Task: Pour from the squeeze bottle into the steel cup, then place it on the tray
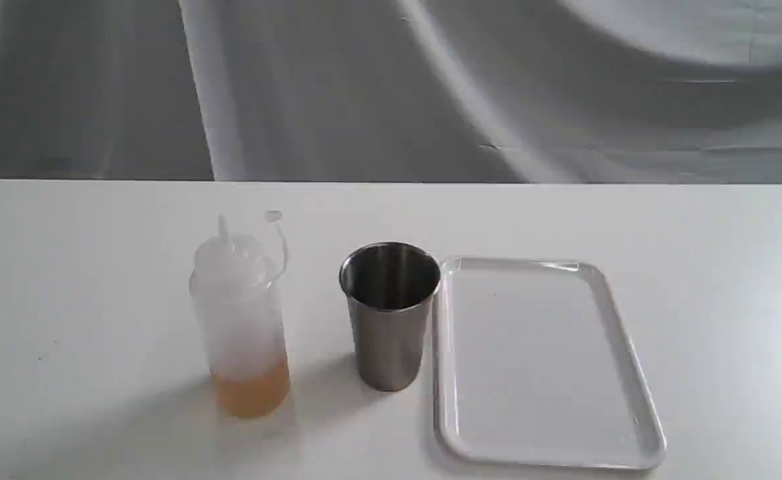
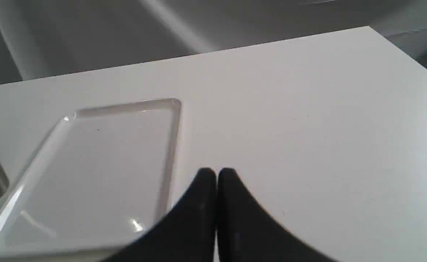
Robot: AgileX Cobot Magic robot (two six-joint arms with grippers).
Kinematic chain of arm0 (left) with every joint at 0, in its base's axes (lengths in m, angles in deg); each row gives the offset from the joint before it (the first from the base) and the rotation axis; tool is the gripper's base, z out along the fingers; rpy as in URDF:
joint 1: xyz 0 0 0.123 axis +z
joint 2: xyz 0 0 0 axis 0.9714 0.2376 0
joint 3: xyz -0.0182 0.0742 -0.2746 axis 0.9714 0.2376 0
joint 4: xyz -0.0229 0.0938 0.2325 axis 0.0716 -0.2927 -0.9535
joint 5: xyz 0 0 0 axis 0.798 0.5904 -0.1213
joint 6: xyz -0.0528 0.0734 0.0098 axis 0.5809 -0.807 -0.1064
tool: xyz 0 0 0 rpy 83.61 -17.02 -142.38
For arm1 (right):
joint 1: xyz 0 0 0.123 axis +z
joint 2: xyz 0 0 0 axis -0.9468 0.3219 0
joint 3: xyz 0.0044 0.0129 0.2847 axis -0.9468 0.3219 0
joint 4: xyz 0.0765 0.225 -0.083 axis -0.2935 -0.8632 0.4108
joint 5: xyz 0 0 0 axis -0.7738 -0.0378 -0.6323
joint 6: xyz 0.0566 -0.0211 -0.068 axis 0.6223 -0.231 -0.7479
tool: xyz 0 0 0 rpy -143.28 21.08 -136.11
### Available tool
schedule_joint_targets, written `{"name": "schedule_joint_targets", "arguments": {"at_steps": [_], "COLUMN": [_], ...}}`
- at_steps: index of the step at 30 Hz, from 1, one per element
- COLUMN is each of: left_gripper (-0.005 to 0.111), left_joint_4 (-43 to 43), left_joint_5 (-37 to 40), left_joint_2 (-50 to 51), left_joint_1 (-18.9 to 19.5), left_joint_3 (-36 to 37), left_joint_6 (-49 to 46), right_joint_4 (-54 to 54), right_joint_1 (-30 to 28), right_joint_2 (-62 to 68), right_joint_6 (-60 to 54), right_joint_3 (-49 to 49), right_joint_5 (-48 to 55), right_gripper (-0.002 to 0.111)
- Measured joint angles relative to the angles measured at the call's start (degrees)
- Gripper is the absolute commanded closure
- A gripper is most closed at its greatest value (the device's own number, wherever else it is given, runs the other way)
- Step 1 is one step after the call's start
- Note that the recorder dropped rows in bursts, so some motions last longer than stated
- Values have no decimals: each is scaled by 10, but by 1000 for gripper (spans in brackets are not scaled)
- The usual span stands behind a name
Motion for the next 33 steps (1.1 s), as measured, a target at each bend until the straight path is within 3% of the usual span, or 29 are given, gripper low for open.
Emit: {"name": "schedule_joint_targets", "arguments": {"at_steps": [11, 18, 26, 33], "left_gripper": [98, 98, 98, 98], "left_joint_4": [0, 0, 0, 0], "left_joint_5": [0, 0, 0, 0], "left_joint_2": [0, 0, 0, 0], "left_joint_1": [0, 0, 0, 0], "left_joint_3": [0, 0, 0, 0], "left_joint_6": [0, 0, 0, 0], "right_joint_4": [0, -5, -158, -188], "right_joint_1": [0, 0, 0, 6], "right_joint_2": [0, 0, 0, 0], "right_joint_6": [5, 5, 5, 5], "right_joint_3": [0, 0, 0, 0], "right_joint_5": [-5, -66, -226, -242], "right_gripper": [108, 108, 108, 108]}}
